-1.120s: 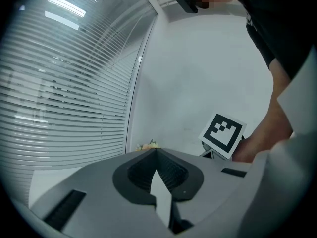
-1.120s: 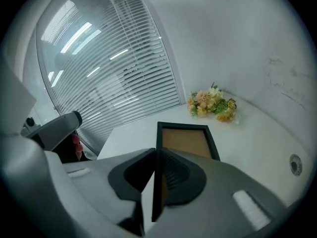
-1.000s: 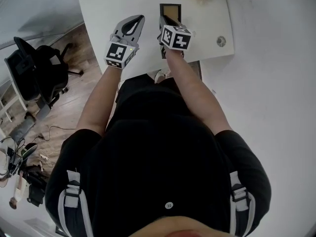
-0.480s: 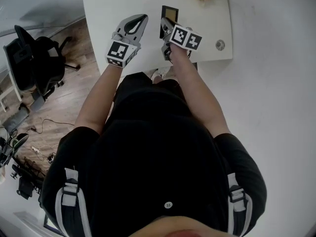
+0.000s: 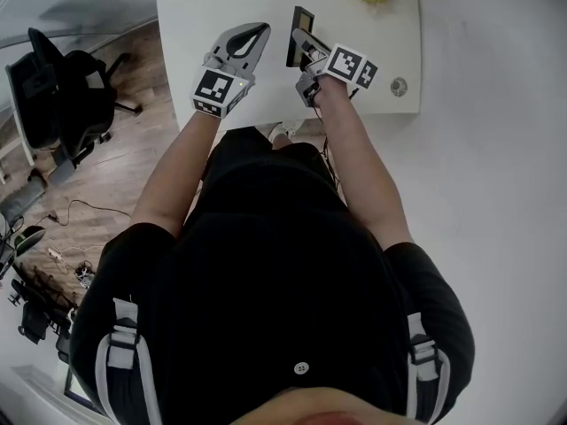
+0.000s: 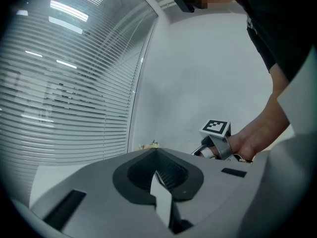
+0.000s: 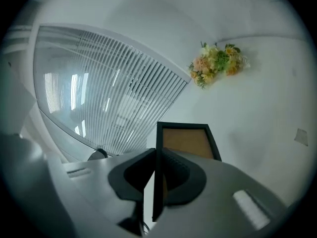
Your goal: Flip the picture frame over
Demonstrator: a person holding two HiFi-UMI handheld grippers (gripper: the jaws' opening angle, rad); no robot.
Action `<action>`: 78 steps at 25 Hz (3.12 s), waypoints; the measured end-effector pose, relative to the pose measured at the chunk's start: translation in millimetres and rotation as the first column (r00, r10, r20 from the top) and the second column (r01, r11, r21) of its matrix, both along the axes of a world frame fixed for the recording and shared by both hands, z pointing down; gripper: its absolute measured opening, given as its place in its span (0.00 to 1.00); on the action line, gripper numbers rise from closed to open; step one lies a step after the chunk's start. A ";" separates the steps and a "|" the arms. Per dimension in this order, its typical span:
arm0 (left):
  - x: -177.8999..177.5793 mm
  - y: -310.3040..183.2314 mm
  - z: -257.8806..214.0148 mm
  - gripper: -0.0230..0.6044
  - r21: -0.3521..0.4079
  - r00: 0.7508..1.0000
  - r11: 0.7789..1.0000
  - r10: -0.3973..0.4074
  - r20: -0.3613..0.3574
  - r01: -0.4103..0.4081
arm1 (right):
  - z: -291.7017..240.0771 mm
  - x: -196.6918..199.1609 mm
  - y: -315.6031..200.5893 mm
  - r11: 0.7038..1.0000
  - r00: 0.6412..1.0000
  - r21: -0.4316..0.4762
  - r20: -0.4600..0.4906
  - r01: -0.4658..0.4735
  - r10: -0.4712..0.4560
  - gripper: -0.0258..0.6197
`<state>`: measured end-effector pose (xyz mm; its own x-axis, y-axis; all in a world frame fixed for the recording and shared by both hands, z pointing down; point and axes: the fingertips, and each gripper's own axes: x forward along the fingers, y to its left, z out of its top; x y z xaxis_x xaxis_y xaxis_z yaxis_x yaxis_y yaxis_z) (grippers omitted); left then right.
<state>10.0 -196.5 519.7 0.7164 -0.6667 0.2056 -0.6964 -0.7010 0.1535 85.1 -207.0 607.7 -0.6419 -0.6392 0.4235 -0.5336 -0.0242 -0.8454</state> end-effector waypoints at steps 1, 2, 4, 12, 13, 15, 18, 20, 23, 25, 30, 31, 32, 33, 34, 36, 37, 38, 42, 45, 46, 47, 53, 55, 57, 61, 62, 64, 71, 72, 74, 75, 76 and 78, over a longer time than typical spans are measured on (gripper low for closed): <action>-1.1 0.3 2.4 0.04 -0.008 1.000 1.000 0.001 0.011 -0.001 | 0.4 -1.5 0.6 1.000 1.000 -0.005 0.024 0.001 -0.001 0.12; -1.9 0.2 4.5 0.04 -0.014 1.000 1.000 0.001 0.019 -0.001 | 1.0 -2.7 1.0 1.000 0.999 -0.010 0.047 0.002 -0.001 0.12; -1.8 -1.4 5.0 0.04 -0.012 1.000 1.000 0.000 0.020 0.000 | 2.6 -4.2 0.8 1.000 0.996 -0.019 0.095 -0.001 0.003 0.12; 0.5 -5.8 5.8 0.04 -0.007 1.000 1.000 -0.002 0.001 0.002 | 5.7 -3.8 -5.1 0.998 0.948 -0.037 0.311 -0.050 0.059 0.12; 0.2 -6.7 5.4 0.04 -0.006 1.000 1.000 -0.003 -0.003 0.003 | 6.0 -4.3 -6.3 0.998 0.940 -0.037 0.334 -0.054 0.063 0.12; 0.1 -8.5 5.0 0.04 -0.001 1.000 1.000 -0.005 -0.014 0.005 | 8.1 -5.6 -8.2 0.998 0.924 -0.034 0.376 -0.055 0.064 0.12; -1.2 -9.4 10.0 0.04 -0.011 1.000 1.000 -0.004 -0.005 0.004 | 11.5 -7.6 -9.2 0.999 0.906 -0.031 0.420 -0.044 0.053 0.12; -3.6 -10.4 14.1 0.04 -0.022 1.000 1.000 -0.004 0.007 0.005 | 11.8 -11.0 -9.9 0.999 0.888 -0.024 0.458 -0.032 0.039 0.12; -5.9 -12.6 17.8 0.04 -0.030 1.000 1.000 -0.007 0.010 0.007 | 14.3 -15.6 -10.3 1.000 0.843 -0.022 0.537 -0.010 0.020 0.12; -4.9 -13.3 18.9 0.04 -0.031 1.000 1.000 -0.007 0.010 0.007 | 17.8 -14.9 -10.0 1.000 0.809 -0.031 0.588 0.000 0.018 0.12; -0.3 -15.1 21.5 0.04 -0.037 1.000 0.999 -0.009 0.009 0.009 | 33.8 -3.7 -10.6 0.998 0.745 -0.066 0.666 0.012 0.035 0.12; -0.2 -16.0 22.1 0.04 -0.036 1.000 0.999 -0.009 0.003 0.010 | 35.4 -2.3 -11.2 0.998 0.736 -0.065 0.676 0.014 0.034 0.12; -0.6 -17.0 22.2 0.04 -0.033 1.000 0.999 -0.011 -0.004 0.011 | 36.6 -1.4 -12.0 0.998 0.729 -0.061 0.684 0.016 0.029 0.12; -1.1 -18.1 22.0 0.04 -0.029 1.000 1.000 -0.013 -0.013 0.012 | 37.9 -0.7 -12.7 0.998 0.724 -0.054 0.690 0.020 0.023 0.12; -1.7 -18.9 22.3 0.04 -0.026 1.000 1.000 -0.015 -0.020 0.014 | 39.7 -0.3 -13.2 0.999 0.721 -0.049 0.693 0.025 0.016 0.12; -3.3 -19.6 25.3 0.04 -0.030 1.000 0.999 -0.015 -0.021 0.015 | 42.8 0.1 -13.5 0.999 0.721 -0.039 0.693 0.037 0.000 0.12; -4.1 -20.0 26.7 0.04 -0.032 1.000 0.999 -0.014 -0.019 0.014 | 43.7 0.2 -13.7 0.999 0.722 -0.034 0.692 0.041 -0.007 0.12; -4.9 -20.8 26.9 0.04 -0.032 1.000 0.999 -0.013 -0.019 0.012 | 44.3 0.5 -14.1 0.999 0.724 -0.028 0.690 0.044 -0.013 0.12; -8.2 -21.5 29.6 0.04 -0.039 1.000 0.999 -0.008 -0.016 0.008 | 47.1 2.4 -15.1 0.999 0.736 -0.008 0.677 0.041 -0.024 0.12; -6.2 -22.0 28.8 0.04 -0.031 1.000 1.000 -0.004 -0.019 0.004 | 50.5 7.8 -15.6 1.000 0.749 0.001 0.662 0.026 -0.021 0.13; -4.2 -22.3 27.4 0.04 -0.028 1.000 1.000 -0.003 -0.021 0.002 | 50.4 10.7 -15.8 1.000 0.755 0.005 0.655 0.022 -0.019 0.13; -2.3 -22.3 26.1 0.04 -0.027 1.000 1.000 -0.001 -0.021 0.000 | 49.9 13.9 -16.3 1.000 0.762 0.009 0.647 0.016 -0.017 0.13; 6.4 -21.5 18.8 0.04 -0.024 1.000 1.000 0.007 -0.019 -0.007 | 52.2 32.1 -17.4 0.999 0.815 0.026 0.579 -0.019 0.000 0.13; 6.4 -19.4 20.9 0.04 -0.037 1.000 0.999 0.012 0.003 -0.012 | 54.5 37.4 -17.5 0.999 0.832 0.024 0.555 -0.031 0.012 0.13; 6.7 -18.3 20.8 0.04 -0.036 1.000 0.999 0.016 0.008 -0.016 | 57.0 42.8 -17.5 0.999 0.848 0.020 0.529 -0.042 0.025 0.13; 8.5 -17.4 14.8 0.04 -0.023 1.000 1.000 0.015 -0.004 -0.015 | 61.0 51.2 -14.8 0.999 0.872 0.017 0.489 -0.043 0.029 0.13; 9.4 -17.8 11.9 0.04 -0.013 1.000 1.000 0.013 -0.014 -0.013 | 62.2 53.1 -14.2 0.999 0.877 0.016 0.479 -0.041 0.029 0.13; 10.5 -17.1 9.8 0.04 -0.006 1.000 1.000 0.012 -0.017 -0.012 | 64.5 57.1 -13.3 0.999 0.892 0.015 0.451 -0.038 0.027 0.13; 12.1 -7.6 9.1 0.04 -0.012 1.000 1.000 0.013 0.003 -0.013 | 76.6 67.7 -4.1 1.000 0.937 0.019 0.350 0.006 -0.012 0.13; 11.3 -6.2 8.6 0.04 -0.013 1.000 1.000 0.014 0.008 -0.014 | 76.8 67.5 -2.7 1.000 0.940 0.019 0.342 0.013 -0.019 0.14; 8.1 -2.8 10.0 0.04 -0.020 0.999 1.000 0.015 0.029 -0.014 | 74.8 66.8 -0.6 0.999 0.950 0.021 0.310 0.026 -0.031 0.14; 7.0 -1.4 9.5 0.04 -0.019 0.999 1.000 0.013 0.031 -0.013 | 74.9 67.5 0.5 0.999 0.957 0.022 0.288 0.031 -0.036 0.15; 6.7 -0.4 7.3 0.04 -0.012 1.000 1.000 0.011 0.024 -0.010 | 75.9 68.9 1.8 0.999 0.965 0.024 0.261 0.036 -0.041 0.15; 7.3 1.5 0.1 0.04 0.007 1.000 1.000 0.005 0.005 -0.005 | 78.4 72.8 4.6 0.998 0.980 0.031 0.190 0.048 -0.053 0.17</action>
<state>17.3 -195.0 519.8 0.7185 -0.6649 0.2041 -0.6939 -0.7053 0.1453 157.9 -202.5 686.1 -0.7411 -0.6130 0.2738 -0.3628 0.0226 -0.9316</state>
